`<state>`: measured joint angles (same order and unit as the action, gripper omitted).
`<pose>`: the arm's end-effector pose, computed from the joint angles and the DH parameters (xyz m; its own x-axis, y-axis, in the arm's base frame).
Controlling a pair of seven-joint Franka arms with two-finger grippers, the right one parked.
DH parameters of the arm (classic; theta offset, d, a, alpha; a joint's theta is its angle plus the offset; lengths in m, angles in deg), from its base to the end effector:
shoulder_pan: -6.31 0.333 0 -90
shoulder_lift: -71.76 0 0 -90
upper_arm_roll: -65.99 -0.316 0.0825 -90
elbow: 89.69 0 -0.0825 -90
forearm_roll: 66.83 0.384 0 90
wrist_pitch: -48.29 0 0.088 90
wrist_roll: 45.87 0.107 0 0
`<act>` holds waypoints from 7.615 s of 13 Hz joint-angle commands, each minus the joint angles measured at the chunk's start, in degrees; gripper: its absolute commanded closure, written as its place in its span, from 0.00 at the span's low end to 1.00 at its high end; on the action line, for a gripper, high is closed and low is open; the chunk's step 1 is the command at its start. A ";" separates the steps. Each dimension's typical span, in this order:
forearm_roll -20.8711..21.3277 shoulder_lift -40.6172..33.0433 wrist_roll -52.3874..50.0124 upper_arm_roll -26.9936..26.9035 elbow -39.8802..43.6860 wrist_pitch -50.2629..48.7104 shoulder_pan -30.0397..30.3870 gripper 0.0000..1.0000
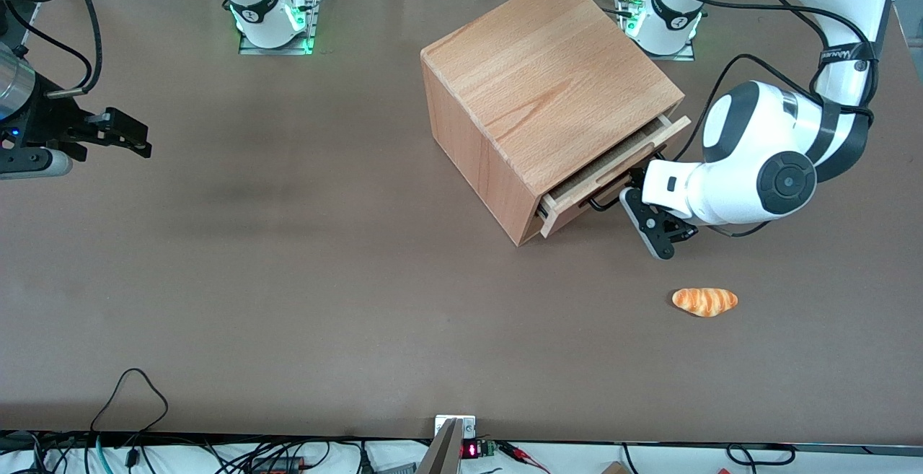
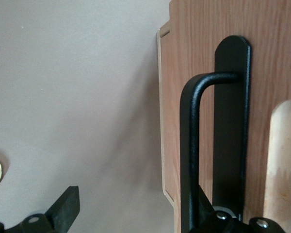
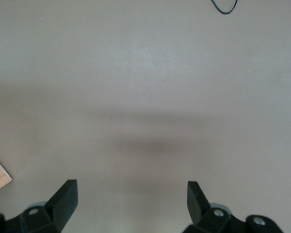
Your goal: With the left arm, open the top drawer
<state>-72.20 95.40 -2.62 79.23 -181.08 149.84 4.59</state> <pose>0.6258 -0.1582 0.3843 0.5527 -0.8323 -0.0432 -0.7923 -0.5408 0.2826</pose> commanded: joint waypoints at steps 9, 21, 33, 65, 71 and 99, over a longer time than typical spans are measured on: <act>-0.33 6.68 2.10 -0.40 8.85 -0.39 2.52 0.00; -0.33 10.90 2.72 -0.58 16.76 -0.48 5.33 0.00; -0.16 15.12 3.78 -2.86 22.21 -0.39 5.33 0.00; -0.16 5.90 2.64 -7.86 28.55 -13.22 6.21 0.00; -0.16 0.53 -11.32 -11.13 27.84 -16.74 7.69 0.00; 5.47 -22.85 -43.42 -17.98 7.54 -16.47 0.67 0.00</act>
<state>-67.88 73.72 -46.83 61.46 -172.20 133.13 5.42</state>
